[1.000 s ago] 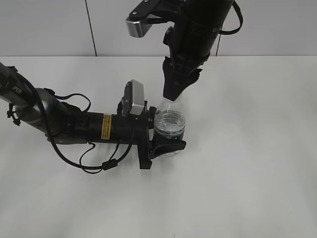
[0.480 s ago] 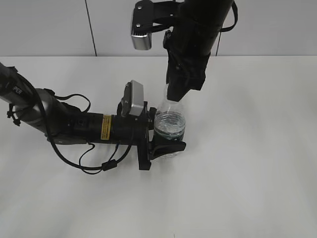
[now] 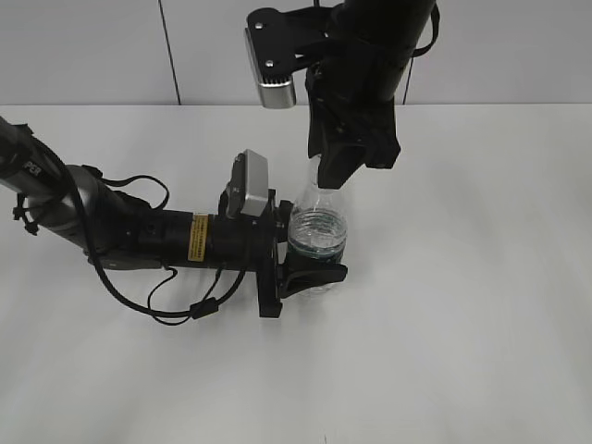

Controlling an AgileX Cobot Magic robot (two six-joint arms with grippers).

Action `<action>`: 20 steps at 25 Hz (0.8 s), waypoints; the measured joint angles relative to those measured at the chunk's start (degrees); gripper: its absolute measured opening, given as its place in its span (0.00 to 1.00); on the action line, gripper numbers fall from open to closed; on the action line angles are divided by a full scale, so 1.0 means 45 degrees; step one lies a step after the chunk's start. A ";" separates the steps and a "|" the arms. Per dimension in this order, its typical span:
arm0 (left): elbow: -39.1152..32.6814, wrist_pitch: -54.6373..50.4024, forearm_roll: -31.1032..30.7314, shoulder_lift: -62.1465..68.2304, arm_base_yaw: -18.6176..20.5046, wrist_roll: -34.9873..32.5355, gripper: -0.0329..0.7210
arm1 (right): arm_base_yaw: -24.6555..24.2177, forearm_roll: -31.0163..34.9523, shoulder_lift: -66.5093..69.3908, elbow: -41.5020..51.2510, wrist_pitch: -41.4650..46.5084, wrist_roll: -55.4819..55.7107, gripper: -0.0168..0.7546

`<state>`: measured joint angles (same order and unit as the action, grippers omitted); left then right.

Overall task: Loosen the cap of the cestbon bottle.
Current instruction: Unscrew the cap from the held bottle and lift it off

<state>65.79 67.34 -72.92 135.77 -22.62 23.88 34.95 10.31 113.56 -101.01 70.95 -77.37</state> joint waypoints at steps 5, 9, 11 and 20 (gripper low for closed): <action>0.0000 0.0000 -0.0014 0.0000 0.0000 0.0000 0.59 | 0.0000 -0.0010 0.0000 0.0000 0.0000 0.0078 0.41; 0.0000 0.0012 -0.0026 0.0000 0.0000 0.0000 0.59 | 0.0000 -0.0010 -0.0011 0.0000 0.0015 0.0241 0.41; 0.0000 0.0025 -0.0040 0.0000 0.0000 0.0026 0.59 | 0.0000 -0.0038 -0.0011 0.0000 0.0015 0.0275 0.43; 0.0000 0.0065 -0.0096 0.0000 0.0000 0.0065 0.59 | 0.0000 -0.0228 -0.0011 0.0000 0.0042 0.0321 0.46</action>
<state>65.79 67.63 -73.35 135.77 -22.62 24.17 34.95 9.28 113.51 -101.01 71.14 -75.93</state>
